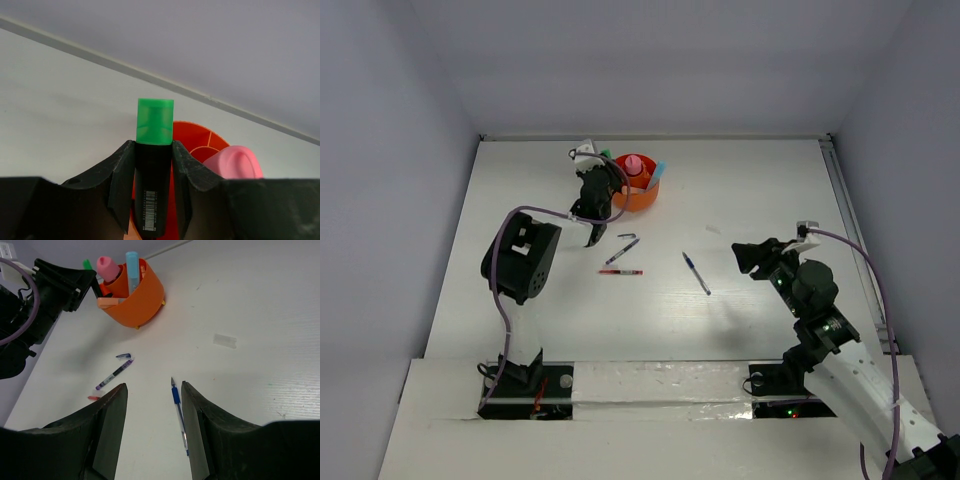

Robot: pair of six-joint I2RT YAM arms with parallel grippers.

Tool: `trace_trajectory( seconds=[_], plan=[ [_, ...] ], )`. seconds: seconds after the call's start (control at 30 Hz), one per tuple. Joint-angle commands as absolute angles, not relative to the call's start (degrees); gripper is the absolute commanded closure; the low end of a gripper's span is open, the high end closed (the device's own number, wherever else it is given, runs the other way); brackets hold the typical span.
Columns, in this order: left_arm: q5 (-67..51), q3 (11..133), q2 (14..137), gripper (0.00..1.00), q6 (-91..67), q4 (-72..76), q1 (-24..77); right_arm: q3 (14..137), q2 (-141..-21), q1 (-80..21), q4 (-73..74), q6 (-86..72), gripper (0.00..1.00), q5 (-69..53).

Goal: Sort the stationery into containers
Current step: Place the pen in the storage box.

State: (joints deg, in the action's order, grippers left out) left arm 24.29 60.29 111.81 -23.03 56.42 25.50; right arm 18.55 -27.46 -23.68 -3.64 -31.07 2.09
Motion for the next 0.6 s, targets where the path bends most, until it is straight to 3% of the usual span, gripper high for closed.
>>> trace_trajectory(
  seconds=[0.0,0.3,0.43,0.57],
  plan=[
    [25.84,59.24,108.81,0.75,-23.38,60.38,26.45,18.54,-27.16,-23.64,-6.77,-29.97,0.47,1.67],
    [28.82,59.24,105.12,0.59,-21.18,59.42,28.12,18.63,-27.77,-23.64,-6.77,-29.97,0.47,1.58],
    [29.18,58.71,103.45,0.46,-21.01,59.24,28.12,18.63,-28.04,-23.64,-6.77,-29.88,0.46,1.58],
    [29.09,57.40,99.07,0.39,-21.44,58.45,28.12,18.98,-30.23,-23.64,-7.38,-29.62,0.44,0.97]
  ],
)
